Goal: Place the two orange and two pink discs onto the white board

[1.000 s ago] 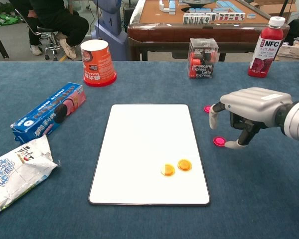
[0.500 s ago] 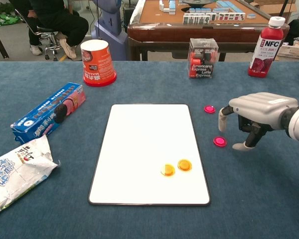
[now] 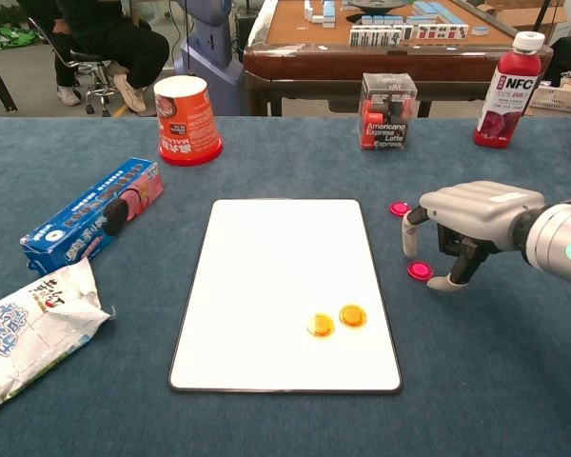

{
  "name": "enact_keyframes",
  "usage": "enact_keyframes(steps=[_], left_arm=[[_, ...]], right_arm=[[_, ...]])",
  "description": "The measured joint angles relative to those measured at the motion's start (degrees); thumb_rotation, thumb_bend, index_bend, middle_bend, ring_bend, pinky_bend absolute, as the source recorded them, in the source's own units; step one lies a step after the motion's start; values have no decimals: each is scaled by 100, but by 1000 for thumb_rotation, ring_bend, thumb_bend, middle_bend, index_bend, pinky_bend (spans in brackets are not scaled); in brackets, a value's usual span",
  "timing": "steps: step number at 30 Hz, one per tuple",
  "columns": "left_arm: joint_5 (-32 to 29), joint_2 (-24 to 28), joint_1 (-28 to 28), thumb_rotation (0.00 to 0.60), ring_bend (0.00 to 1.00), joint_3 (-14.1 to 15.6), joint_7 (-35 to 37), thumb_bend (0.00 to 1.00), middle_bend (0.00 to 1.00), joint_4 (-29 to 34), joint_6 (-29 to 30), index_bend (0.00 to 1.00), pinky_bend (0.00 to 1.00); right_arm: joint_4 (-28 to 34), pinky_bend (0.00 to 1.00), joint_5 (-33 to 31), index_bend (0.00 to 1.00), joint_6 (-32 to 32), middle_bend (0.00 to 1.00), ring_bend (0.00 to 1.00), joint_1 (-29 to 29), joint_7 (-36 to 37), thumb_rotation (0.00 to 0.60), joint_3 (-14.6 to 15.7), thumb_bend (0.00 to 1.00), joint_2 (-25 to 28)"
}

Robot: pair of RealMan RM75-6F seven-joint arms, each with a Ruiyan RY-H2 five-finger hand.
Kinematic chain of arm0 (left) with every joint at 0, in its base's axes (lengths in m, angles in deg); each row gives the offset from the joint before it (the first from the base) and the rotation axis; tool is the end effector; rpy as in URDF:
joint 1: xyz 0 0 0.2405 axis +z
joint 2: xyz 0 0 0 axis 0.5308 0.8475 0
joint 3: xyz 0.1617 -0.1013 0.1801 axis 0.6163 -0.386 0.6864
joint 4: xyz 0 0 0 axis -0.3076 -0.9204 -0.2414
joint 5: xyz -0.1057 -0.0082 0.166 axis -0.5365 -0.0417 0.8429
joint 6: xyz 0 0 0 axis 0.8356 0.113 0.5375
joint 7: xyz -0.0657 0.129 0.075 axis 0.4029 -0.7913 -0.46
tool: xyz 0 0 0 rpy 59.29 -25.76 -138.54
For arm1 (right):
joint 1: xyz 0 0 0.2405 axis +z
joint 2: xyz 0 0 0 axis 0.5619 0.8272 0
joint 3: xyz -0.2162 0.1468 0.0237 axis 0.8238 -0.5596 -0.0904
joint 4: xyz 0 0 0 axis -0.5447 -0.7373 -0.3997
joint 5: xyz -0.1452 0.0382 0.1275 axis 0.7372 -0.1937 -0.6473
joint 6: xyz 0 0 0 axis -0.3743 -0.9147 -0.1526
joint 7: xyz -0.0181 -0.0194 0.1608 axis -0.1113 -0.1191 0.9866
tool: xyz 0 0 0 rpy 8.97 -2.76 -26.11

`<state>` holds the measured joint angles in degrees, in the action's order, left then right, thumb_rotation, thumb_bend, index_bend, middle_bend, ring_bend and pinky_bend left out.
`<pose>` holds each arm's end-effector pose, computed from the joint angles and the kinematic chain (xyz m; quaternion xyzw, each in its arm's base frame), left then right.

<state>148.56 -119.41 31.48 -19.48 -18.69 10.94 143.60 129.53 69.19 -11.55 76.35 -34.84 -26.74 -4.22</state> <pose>-0.3284 0.1665 0.1334 -0.5639 -0.4330 -0.4097 0.5715 -0.1837 -0.3268 -0.0330 0.7803 -0.3746 0.2339 0.4428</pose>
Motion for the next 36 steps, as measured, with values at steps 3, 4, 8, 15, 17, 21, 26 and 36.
enact_keyframes(steps=[3, 4, 8, 15, 17, 21, 26, 36], left_arm=[[-12, 10, 13, 600, 575, 1, 28, 270, 604, -10, 8, 352, 817], [-14, 10, 17, 600, 575, 4, 36, 270, 604, -17, 8, 353, 816], [-15, -5, 24, 600, 575, 18, 52, 271, 604, -47, -7, 352, 817], [2, -44, 23, 600, 575, 33, 51, 271, 604, -76, -20, 353, 817], [1, -54, 24, 600, 575, 36, 52, 271, 604, -86, -25, 353, 817], [1, -60, 29, 600, 575, 40, 56, 271, 604, -99, -25, 353, 817], [0, -55, 36, 600, 575, 39, 63, 270, 604, -96, -17, 353, 817], [13, -56, 34, 600, 575, 38, 59, 271, 604, -87, -16, 352, 817]], right_arm=[[-56, 1000, -37, 404, 31, 1000, 1000, 19, -8, 600, -12, 228, -47], [-72, 1000, -50, 405, 40, 1000, 1000, 26, -12, 600, -16, 228, -60], [-111, 1000, -78, 408, 51, 1000, 1000, 48, -24, 600, -38, 228, -99], [-142, 1000, -125, 421, 37, 1000, 1000, 71, -78, 600, -50, 229, -120], [-148, 1000, -148, 427, 42, 1000, 1000, 75, -86, 600, -50, 230, -120], [-188, 1000, -191, 432, 59, 1000, 1000, 85, -97, 600, -53, 230, -135], [-236, 1000, -243, 447, 94, 1000, 1000, 110, -102, 600, -67, 235, -165], [-239, 1000, -240, 501, 89, 1000, 1000, 115, -80, 600, -61, 272, -166]])
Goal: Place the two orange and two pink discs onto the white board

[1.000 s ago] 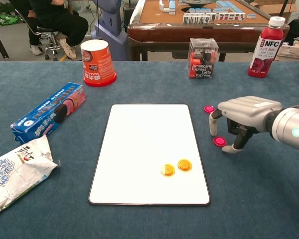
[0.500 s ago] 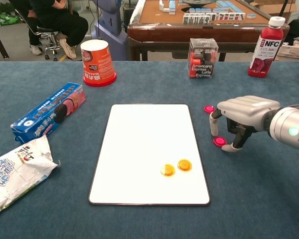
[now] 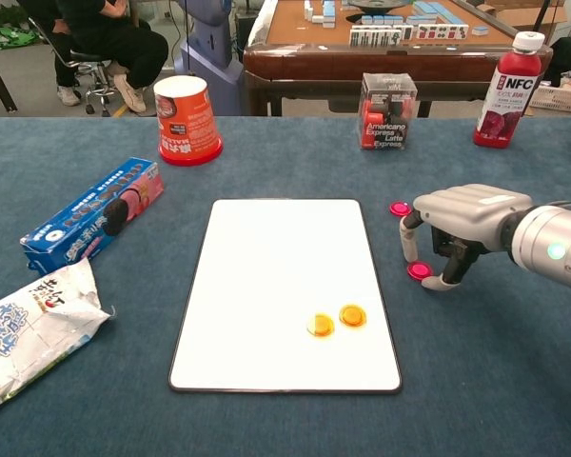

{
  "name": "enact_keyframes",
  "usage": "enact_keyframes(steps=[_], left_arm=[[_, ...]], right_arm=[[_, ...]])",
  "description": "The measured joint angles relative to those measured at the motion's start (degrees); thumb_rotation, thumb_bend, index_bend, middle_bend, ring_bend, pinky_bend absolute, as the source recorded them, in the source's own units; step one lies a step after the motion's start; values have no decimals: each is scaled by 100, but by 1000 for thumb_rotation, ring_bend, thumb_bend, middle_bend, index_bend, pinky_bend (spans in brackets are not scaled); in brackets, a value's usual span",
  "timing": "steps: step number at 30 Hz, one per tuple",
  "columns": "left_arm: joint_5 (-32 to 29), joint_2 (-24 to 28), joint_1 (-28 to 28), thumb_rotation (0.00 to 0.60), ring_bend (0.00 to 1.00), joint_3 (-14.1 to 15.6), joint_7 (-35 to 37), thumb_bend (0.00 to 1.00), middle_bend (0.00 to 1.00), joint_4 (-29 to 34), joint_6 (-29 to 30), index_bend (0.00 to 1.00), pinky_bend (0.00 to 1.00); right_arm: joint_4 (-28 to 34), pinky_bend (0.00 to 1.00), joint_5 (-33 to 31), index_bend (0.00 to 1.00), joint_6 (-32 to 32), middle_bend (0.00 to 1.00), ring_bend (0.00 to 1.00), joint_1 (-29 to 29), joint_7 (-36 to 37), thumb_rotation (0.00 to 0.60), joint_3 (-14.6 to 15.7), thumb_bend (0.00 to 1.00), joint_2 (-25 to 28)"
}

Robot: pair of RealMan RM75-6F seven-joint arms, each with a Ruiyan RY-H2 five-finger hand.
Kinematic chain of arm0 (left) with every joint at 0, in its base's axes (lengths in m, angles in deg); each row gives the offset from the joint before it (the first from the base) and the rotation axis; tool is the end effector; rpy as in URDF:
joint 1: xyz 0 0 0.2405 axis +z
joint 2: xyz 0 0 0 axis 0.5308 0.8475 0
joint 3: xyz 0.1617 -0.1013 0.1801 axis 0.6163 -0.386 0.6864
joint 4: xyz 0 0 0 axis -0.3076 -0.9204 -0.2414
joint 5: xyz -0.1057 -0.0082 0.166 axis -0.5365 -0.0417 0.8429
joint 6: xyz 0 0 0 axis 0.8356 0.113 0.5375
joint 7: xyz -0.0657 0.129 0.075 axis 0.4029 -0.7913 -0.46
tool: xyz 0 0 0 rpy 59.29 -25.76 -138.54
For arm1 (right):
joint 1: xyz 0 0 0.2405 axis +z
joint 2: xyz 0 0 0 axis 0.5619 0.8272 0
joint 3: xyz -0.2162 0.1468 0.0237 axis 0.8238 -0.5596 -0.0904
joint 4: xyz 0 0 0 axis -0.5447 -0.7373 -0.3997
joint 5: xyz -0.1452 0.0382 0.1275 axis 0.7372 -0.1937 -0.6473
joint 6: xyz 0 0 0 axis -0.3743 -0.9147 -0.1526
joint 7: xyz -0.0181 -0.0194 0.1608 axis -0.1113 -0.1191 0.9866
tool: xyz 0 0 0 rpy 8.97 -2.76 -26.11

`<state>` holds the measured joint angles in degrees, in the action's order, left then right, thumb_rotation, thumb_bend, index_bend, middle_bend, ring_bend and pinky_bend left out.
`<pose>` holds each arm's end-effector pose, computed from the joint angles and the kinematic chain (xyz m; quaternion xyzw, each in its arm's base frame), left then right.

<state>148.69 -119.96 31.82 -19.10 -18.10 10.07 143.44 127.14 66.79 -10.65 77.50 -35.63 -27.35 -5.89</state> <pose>-0.3313 0.1632 0.1298 -0.5641 -0.4382 -0.4070 0.5693 -0.1837 -0.3338 -0.0405 0.7785 -0.3786 0.2256 0.4469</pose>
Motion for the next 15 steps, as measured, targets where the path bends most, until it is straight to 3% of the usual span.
enact_keyframes(steps=[8, 15], left_arm=[[2, 3, 5, 600, 575, 4, -8, 270, 604, 5, 0, 352, 817], [21, 18, -17, 600, 575, -19, -42, 271, 604, 65, 7, 353, 817]], right_arm=[[169, 1000, 126, 505, -92, 1000, 1000, -41, 75, 600, -5, 275, 107], [672, 1000, 497, 505, -302, 1000, 1000, -75, 125, 600, -40, 275, 330]])
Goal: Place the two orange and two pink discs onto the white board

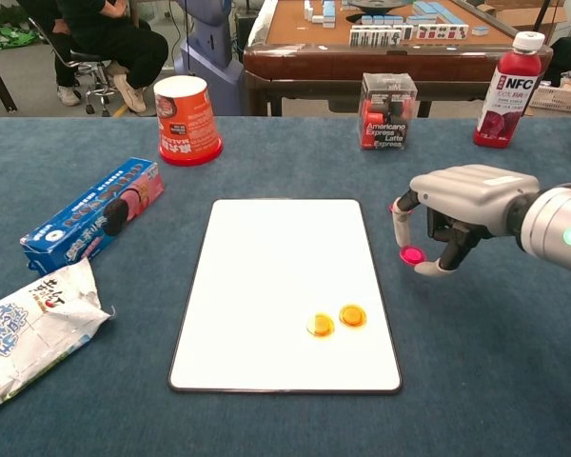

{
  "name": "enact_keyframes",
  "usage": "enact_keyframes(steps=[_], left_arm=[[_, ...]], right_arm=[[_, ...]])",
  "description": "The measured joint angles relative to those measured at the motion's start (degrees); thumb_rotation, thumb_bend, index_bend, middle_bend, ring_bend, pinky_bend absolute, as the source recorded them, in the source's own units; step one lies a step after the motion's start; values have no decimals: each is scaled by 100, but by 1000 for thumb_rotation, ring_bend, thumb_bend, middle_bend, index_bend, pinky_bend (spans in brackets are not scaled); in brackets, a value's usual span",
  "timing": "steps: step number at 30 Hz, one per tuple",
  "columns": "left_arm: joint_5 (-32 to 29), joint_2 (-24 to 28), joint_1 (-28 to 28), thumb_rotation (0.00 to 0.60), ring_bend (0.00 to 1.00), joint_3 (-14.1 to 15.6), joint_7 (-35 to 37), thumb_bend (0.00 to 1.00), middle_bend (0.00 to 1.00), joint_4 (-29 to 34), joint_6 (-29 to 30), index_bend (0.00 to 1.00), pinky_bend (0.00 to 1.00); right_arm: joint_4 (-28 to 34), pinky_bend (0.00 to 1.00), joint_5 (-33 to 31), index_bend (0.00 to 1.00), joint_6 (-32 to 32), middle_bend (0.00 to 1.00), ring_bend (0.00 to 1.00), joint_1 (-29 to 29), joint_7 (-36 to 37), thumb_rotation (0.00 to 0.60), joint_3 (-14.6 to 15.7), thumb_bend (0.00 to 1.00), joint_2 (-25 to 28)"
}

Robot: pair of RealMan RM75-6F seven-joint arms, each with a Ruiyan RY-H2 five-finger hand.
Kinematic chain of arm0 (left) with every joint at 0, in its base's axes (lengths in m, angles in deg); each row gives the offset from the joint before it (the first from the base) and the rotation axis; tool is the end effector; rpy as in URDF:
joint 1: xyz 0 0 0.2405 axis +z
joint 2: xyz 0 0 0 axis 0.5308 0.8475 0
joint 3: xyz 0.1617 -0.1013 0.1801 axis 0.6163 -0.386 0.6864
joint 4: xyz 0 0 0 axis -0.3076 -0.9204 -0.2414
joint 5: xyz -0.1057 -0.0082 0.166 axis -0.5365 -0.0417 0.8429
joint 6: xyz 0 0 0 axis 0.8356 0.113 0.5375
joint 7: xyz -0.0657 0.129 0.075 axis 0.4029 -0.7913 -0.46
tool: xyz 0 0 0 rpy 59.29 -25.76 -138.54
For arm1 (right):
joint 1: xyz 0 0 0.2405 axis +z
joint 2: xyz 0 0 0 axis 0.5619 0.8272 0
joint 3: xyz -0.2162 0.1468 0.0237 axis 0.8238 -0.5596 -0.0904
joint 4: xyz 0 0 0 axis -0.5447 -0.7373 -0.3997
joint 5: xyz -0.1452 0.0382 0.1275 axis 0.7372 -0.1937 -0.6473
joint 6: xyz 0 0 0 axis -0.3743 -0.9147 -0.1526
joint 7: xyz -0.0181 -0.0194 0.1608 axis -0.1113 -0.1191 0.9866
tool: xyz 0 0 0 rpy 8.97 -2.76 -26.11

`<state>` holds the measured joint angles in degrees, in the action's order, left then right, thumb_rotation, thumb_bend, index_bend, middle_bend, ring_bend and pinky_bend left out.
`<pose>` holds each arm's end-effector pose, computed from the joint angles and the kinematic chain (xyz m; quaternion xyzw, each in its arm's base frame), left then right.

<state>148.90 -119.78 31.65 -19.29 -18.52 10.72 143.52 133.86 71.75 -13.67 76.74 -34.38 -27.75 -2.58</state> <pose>-0.3283 0.1649 0.1305 -0.5649 -0.4356 -0.4101 0.5682 -0.1617 -0.3252 -0.0217 0.7786 -0.3640 0.2696 0.4343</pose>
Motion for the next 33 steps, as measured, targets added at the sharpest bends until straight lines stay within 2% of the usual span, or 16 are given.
enact_keyframes(steps=[5, 10, 24, 30, 33], left_arm=[[16, 13, -23, 600, 575, -8, -35, 271, 604, 37, -10, 353, 817], [5, 28, -26, 600, 575, -14, -32, 271, 604, 43, -14, 353, 817], [-7, 43, -37, 600, 575, -29, 23, 271, 604, 1, -15, 353, 817], [-18, 30, -17, 600, 575, -8, 49, 271, 604, -39, -16, 353, 817], [-21, 27, -10, 600, 575, -6, 70, 271, 604, -55, -10, 353, 817]], right_arm=[[174, 1000, 55, 505, -44, 1000, 1000, 103, -114, 600, -117, 275, 19], [69, 1000, -191, 505, 55, 1000, 1000, 310, -238, 600, -311, 275, -126], [-874, 1000, -1314, 505, 454, 1000, 1000, 1134, -604, 600, -861, 266, -841], [-1031, 1000, -1475, 504, 501, 1000, 1000, 1320, -644, 600, -889, 159, -1017], [-1065, 1000, -1499, 471, 495, 1000, 1000, 1358, -630, 600, -855, 102, -1063]])
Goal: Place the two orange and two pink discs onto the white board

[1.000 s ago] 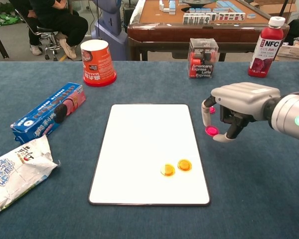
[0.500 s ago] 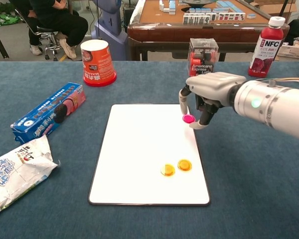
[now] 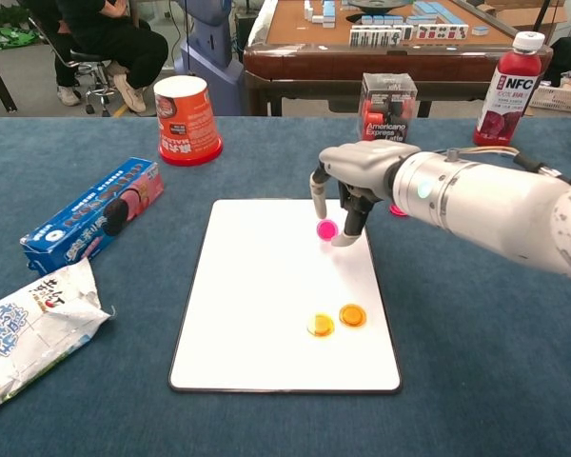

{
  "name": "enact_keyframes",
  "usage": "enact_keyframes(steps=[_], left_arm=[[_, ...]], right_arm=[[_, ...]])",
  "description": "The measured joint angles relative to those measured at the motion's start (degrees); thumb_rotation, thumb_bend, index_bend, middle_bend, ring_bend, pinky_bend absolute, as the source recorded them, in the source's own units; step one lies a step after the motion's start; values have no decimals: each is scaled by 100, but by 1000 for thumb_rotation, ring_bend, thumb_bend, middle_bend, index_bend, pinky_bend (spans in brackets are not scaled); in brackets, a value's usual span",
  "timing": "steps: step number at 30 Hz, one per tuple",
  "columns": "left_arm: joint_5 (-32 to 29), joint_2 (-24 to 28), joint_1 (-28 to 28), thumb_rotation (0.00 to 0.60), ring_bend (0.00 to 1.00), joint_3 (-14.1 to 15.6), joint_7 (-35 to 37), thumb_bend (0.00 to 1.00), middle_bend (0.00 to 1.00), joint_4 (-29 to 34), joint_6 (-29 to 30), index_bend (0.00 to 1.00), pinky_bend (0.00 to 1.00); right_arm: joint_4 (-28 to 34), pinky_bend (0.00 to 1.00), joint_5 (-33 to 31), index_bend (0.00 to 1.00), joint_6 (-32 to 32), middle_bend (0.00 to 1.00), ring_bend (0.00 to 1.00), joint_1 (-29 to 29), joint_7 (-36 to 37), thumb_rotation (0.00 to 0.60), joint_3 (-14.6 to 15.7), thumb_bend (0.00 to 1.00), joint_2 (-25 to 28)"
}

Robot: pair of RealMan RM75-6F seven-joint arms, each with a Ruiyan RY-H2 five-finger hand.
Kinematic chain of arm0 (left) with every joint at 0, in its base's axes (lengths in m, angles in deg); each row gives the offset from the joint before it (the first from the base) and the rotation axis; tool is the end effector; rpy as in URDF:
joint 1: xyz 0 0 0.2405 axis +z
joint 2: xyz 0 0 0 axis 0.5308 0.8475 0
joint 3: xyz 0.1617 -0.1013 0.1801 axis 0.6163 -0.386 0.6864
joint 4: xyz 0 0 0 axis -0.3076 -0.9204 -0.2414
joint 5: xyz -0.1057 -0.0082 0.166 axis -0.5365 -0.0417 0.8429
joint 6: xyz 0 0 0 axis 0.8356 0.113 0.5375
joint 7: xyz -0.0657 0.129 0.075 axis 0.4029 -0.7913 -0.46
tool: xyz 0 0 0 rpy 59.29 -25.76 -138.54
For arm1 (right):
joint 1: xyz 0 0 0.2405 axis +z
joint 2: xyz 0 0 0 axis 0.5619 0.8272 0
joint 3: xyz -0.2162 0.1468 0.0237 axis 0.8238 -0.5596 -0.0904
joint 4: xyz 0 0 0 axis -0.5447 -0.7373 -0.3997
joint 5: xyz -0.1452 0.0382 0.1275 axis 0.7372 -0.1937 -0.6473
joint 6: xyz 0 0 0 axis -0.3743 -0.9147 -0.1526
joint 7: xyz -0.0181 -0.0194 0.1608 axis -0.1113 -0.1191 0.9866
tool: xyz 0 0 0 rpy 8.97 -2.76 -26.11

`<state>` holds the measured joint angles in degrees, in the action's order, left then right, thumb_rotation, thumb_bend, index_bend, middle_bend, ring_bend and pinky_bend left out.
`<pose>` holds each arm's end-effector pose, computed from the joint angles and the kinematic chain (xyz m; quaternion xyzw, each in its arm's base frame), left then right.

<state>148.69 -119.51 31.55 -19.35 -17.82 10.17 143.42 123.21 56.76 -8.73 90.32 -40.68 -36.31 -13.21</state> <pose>-0.3309 0.1657 0.1329 -0.5645 -0.4354 -0.4092 0.5695 -0.0854 -0.3756 -0.0674 0.7788 -0.3688 0.2803 0.4228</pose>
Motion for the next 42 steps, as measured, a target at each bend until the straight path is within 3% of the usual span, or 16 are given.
enact_keyframes(steps=[7, 14, 20, 42], left_arm=[[4, -5, 8, 600, 575, 10, 15, 270, 604, -15, 3, 353, 817], [7, 8, 8, 600, 575, -2, 6, 271, 604, 11, 19, 353, 817], [30, 10, -38, 600, 575, -28, -54, 270, 604, 72, -2, 353, 817], [16, 12, -30, 600, 575, -11, -37, 271, 604, 58, 0, 353, 817]], right_arm=[[-31, 1000, 2, 408, -46, 1000, 1000, 22, 83, 600, 36, 14, 0], [2, 1000, -8, 408, -191, 1000, 1000, -102, 184, 600, 89, 138, 222], [-99, 1000, -211, 408, -236, 1000, 1000, -235, 226, 600, 143, 160, 488], [-1598, 1000, -1427, 408, 412, 1000, 1000, 76, -19, 600, -57, 165, 157]])
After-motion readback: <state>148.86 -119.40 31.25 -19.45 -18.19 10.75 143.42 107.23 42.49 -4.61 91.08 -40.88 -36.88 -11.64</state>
